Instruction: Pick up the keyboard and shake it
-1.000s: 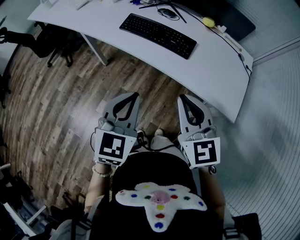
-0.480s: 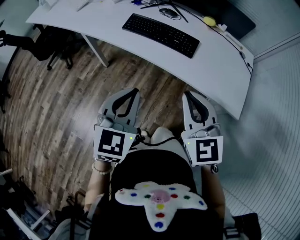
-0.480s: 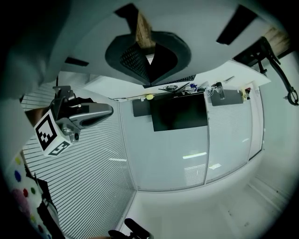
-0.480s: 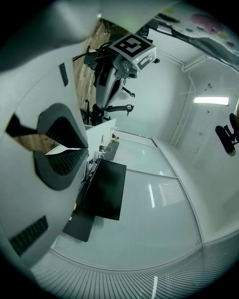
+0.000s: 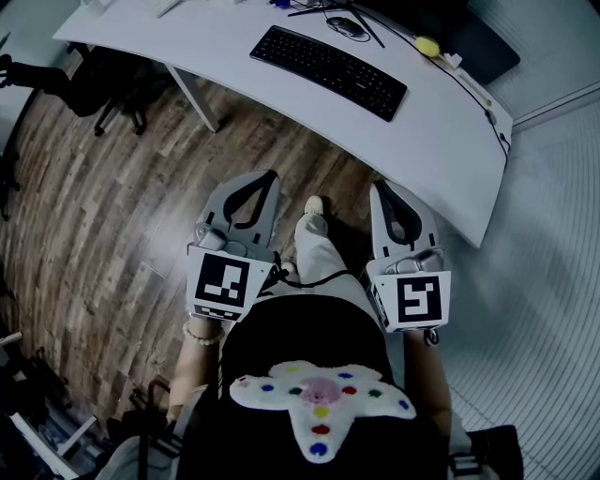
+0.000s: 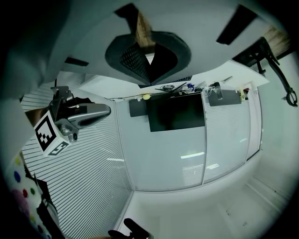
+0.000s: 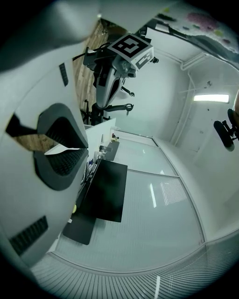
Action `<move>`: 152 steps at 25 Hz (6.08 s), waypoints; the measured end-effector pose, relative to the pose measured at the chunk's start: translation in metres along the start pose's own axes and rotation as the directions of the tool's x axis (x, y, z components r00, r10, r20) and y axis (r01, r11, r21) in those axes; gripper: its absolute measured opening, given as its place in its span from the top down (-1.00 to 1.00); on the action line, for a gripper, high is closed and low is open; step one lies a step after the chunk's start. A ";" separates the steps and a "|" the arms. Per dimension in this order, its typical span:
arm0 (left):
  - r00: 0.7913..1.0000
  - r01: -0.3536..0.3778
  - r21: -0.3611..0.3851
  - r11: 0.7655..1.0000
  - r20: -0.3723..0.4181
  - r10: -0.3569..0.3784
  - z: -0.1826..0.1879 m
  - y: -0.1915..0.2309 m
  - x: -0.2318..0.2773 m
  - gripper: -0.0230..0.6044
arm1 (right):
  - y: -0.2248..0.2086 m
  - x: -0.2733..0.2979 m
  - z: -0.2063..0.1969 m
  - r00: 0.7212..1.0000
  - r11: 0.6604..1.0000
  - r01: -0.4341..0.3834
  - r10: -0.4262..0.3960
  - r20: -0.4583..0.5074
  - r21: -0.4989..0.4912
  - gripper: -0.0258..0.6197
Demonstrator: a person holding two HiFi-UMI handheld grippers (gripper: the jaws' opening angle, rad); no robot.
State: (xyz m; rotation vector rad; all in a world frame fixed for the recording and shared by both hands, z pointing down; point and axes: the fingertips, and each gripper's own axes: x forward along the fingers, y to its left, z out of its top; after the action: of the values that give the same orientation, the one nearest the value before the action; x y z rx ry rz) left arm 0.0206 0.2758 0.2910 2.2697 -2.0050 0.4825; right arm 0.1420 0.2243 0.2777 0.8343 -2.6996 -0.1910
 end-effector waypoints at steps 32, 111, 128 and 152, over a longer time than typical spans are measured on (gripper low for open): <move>0.995 -0.100 -0.096 0.990 -0.040 0.096 0.038 0.117 0.232 0.88 | -0.157 0.214 -0.006 0.992 0.989 -0.124 0.124 0.008 0.078 0.81; 0.629 0.308 -0.713 0.630 -0.344 -0.697 -0.166 0.290 0.415 0.41 | -0.221 0.263 -0.210 0.796 0.647 0.522 -0.136 -0.590 0.556 0.32; 0.670 0.274 -0.688 0.672 -0.365 -0.647 -0.156 0.284 0.416 0.41 | -0.238 0.246 -0.270 0.841 0.450 0.408 0.155 -0.519 0.795 0.09; 0.721 0.239 -0.640 0.730 -0.386 -0.575 -0.151 0.288 0.410 0.43 | -0.244 0.266 -0.265 0.850 0.444 0.397 0.152 -0.505 0.803 0.28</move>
State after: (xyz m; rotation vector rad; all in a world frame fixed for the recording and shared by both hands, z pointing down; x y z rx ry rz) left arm -0.2487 -0.1174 0.5061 1.8276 -1.0772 0.3930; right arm 0.1503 -0.1371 0.5422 1.1217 -2.0319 1.3927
